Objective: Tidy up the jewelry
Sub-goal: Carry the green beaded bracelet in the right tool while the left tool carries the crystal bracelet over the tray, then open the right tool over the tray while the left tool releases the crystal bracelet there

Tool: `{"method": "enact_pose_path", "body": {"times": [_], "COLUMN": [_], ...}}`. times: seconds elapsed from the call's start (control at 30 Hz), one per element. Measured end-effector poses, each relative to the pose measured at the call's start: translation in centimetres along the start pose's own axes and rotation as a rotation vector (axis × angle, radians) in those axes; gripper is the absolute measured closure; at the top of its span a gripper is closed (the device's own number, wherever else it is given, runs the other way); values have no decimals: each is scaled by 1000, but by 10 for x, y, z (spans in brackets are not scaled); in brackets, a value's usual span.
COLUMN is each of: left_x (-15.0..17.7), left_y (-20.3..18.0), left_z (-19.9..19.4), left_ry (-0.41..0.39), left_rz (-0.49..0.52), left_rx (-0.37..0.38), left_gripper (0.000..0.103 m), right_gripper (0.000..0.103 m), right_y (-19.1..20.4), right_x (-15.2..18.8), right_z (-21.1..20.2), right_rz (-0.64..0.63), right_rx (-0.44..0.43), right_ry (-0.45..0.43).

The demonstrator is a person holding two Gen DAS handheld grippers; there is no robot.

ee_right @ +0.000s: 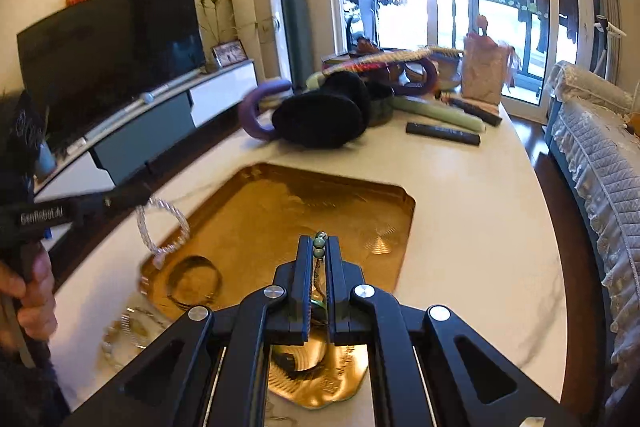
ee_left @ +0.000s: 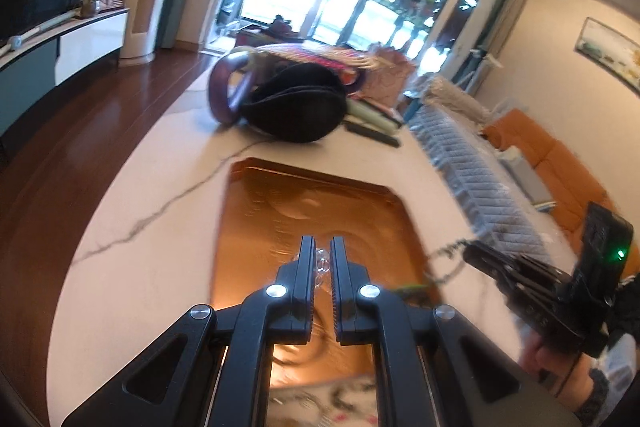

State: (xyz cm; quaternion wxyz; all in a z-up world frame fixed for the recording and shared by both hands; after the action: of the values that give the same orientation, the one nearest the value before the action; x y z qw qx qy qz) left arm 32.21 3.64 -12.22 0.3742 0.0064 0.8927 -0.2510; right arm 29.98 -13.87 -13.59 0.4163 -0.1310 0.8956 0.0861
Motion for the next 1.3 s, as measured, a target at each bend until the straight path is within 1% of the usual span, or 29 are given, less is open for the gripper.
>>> {"method": "enact_pose_path", "body": {"times": [0.1,0.17,0.27,0.37,0.5,0.53,0.57,0.6,0.63,0.67,0.7,0.73,0.77,0.8,0.83,0.87,1.1,1.3], "left_x": [6,15,26,33,36,37,40,42,43,43,44,45,46,47,49,51,70,97], "left_y": [24,37,47,52,49,49,47,46,44,42,39,37,34,33,32,30,21,16], "left_z": [23,36,50,56,55,55,54,52,51,50,46,43,39,36,32,27,-5,-21], "left_ry": [43,75,113,133,140,148,156,161,165,165,160,157,153,148,143,138,125,143], "left_rz": [-40,-54,-58,-54,-32,-26,-24,-19,-12,-1,20,33,46,51,54,57,51,30], "left_rx": [-52,-92,-141,-170,-183,-193,-205,-213,-218,-224,-232,-240,-251,-257,-262,-265,-245,-221], "left_gripper": [96,96,96,96,95,94,92,91,90,89,87,81,68,61,48,45,44,44], "right_gripper": [98,98,98,98,98,95,90,87,79,70,65,56,53,52,52,52,51,51], "right_y": [-7,-10,-11,-10,-9,-10,-10,-12,-13,-12,-12,-12,-10,-8,-6,-4,15,38], "right_x": [17,29,39,44,45,45,45,45,45,44,43,42,41,40,40,40,53,75], "right_z": [19,29,37,39,38,37,37,36,34,32,29,26,22,18,13,10,-14,-26], "right_rz": [35,37,39,34,26,26,31,39,46,50,54,57,58,54,46,39,20,54], "right_rx": [-15,-1,1,-2,-3,-2,1,8,9,5,-1,-8,-17,-24,-27,-27,-53,-128], "right_ry": [47,84,113,127,136,143,146,150,149,146,139,133,124,117,113,109,105,144]}}
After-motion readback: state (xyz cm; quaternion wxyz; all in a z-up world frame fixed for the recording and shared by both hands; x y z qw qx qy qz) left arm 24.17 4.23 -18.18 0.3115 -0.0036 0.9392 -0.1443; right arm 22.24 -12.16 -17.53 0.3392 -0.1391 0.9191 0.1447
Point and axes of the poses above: each gripper's, at about its wrist camera, not at the fingertips, and z roughly the way its jaws point, y to its left, x to its underside, the point moved 10 cm from there along z, roughly the way its jaws point, and after that the axes turned 4 degrees about -z, right-handed, at the moved point
